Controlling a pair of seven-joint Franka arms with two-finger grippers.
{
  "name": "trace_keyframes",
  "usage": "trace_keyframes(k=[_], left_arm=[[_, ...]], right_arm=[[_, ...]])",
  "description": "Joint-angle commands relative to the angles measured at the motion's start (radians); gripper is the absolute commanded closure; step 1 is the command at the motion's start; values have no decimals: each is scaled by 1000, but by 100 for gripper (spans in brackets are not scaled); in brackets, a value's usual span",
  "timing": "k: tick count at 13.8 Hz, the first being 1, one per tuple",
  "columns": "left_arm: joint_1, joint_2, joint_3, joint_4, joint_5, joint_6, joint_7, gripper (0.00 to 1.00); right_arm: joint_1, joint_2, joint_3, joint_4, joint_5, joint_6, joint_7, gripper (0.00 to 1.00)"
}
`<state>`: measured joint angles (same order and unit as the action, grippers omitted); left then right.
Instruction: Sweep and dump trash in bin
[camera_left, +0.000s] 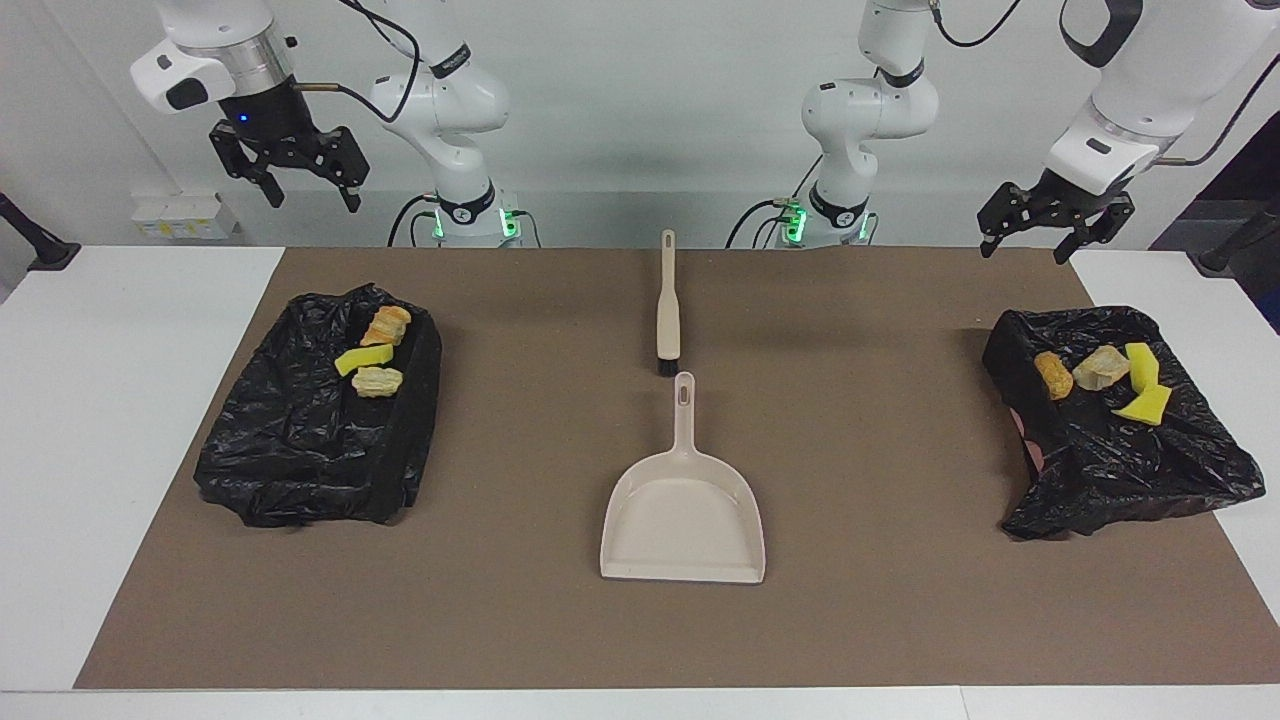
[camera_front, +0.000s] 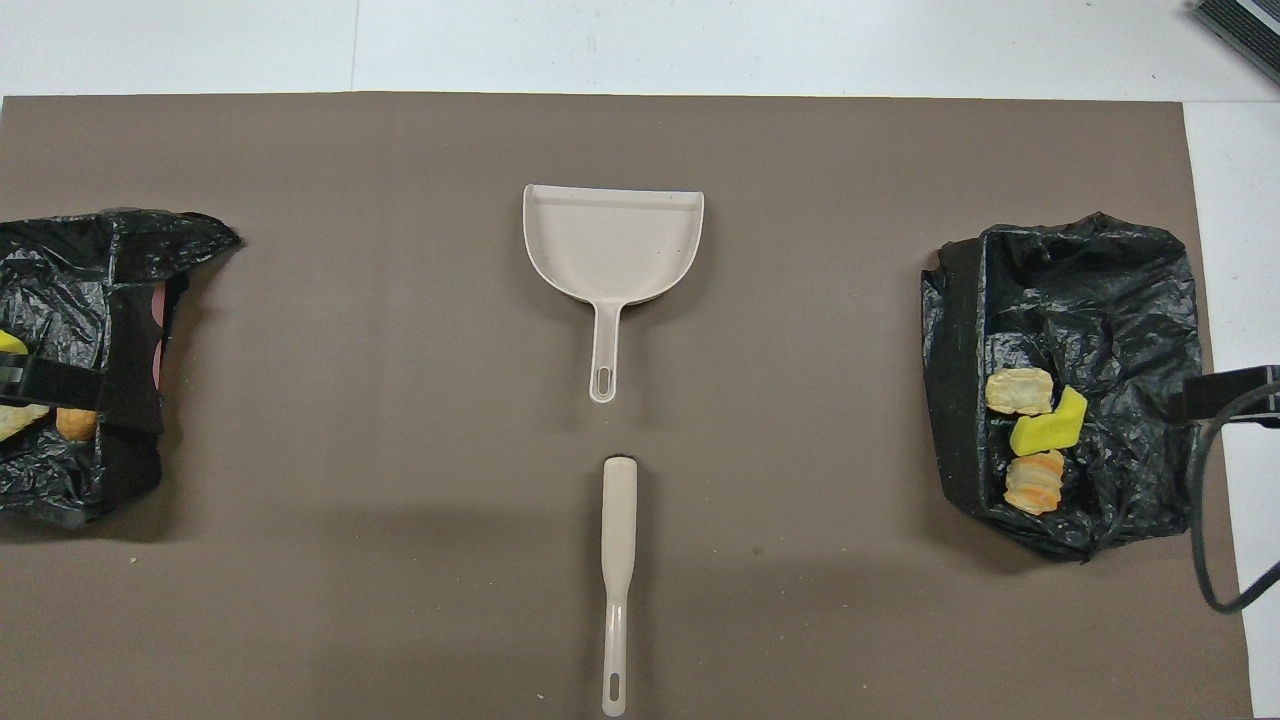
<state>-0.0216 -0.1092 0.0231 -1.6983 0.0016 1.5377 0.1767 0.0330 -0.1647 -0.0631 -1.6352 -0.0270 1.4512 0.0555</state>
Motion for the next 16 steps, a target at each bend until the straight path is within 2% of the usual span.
trace_keyframes(k=[1,16], left_arm=[[-1,-33,3,-37,17,2,12,0],[0,-30,3,-30,1,1,7,0]], right_arm=[[-7,-6,2,0,16,-11,-19,0],[-7,-6,2,0,16,-11,-17,0]])
